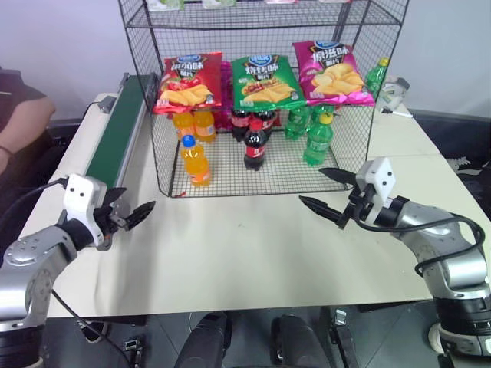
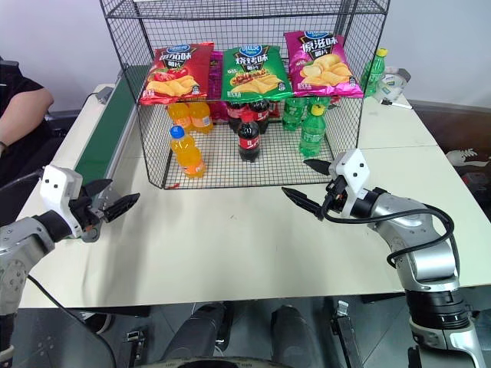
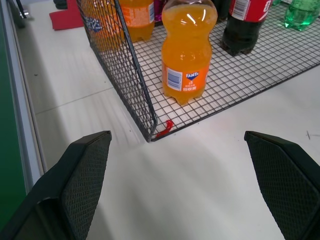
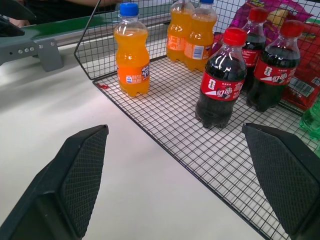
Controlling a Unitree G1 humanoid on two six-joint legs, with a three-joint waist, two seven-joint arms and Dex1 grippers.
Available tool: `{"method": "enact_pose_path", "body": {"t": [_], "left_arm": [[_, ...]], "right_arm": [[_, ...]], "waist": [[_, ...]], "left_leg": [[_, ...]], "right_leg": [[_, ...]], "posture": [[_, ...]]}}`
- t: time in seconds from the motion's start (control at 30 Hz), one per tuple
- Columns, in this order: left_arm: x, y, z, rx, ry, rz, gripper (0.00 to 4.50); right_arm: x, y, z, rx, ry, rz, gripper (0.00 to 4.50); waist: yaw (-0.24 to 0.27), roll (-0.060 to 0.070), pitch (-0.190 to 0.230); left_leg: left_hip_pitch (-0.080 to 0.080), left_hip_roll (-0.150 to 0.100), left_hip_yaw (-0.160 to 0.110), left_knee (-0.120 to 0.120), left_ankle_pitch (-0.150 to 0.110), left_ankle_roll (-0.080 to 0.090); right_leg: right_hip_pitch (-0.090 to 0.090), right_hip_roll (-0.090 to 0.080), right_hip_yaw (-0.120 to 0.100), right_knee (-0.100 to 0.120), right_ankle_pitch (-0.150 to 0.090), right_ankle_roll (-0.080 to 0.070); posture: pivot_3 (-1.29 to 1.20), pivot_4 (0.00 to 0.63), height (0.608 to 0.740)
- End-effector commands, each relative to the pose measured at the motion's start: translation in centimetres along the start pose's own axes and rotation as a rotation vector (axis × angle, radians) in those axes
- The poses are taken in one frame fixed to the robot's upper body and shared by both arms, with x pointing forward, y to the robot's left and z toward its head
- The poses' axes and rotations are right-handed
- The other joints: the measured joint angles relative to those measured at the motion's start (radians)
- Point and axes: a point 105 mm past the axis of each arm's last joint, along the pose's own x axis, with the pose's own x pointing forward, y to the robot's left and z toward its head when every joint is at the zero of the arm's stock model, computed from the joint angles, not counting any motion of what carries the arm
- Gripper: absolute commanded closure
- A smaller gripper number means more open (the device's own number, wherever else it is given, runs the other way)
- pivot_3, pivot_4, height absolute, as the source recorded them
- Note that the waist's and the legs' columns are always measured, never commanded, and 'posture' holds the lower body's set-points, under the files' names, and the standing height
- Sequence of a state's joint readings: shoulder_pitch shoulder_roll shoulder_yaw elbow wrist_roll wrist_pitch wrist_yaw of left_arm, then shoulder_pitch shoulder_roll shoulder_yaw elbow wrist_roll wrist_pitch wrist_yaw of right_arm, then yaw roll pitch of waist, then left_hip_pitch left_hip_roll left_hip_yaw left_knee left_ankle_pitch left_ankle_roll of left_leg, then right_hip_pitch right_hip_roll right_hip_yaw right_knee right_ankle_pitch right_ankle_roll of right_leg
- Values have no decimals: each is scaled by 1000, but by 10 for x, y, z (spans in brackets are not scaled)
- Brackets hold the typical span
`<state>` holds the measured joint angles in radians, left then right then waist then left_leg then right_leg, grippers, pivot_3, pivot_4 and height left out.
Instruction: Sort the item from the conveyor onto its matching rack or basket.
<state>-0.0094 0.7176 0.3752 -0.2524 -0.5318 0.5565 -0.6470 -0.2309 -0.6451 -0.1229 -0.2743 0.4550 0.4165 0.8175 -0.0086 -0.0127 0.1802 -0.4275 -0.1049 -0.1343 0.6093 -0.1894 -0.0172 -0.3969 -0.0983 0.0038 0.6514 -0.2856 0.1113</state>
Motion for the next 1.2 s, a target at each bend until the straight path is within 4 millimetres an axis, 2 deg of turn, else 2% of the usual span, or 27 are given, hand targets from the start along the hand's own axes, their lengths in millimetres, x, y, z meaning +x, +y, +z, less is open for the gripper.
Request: {"method": "enact_pose_path", "body": {"t": [0.03, 0.93, 1.2], "left_arm": [[-5, 1, 15, 54, -50, 14, 57], [-15, 0, 2, 46, -27, 50, 57], [-10, 6, 5, 42, -44, 58, 57]], "right_arm": [[2, 6, 14, -35, -47, 21, 0], [-4, 2, 10, -60, -76, 9, 0], [0, -2, 12, -71, -70, -1, 0]], "waist": [[0, 0, 0], [0, 0, 0], [1, 0, 0]], "left_leg": [[0, 0, 0, 0, 0, 0], [0, 0, 0, -1, 0, 0], [0, 0, 0, -2, 0, 0]], "right_leg": [[0, 0, 0, 0, 0, 0], [0, 0, 0, -2, 0, 0], [0, 0, 0, -2, 0, 0]], "posture": [[0, 150, 740], [0, 150, 740], [0, 150, 740]]}}
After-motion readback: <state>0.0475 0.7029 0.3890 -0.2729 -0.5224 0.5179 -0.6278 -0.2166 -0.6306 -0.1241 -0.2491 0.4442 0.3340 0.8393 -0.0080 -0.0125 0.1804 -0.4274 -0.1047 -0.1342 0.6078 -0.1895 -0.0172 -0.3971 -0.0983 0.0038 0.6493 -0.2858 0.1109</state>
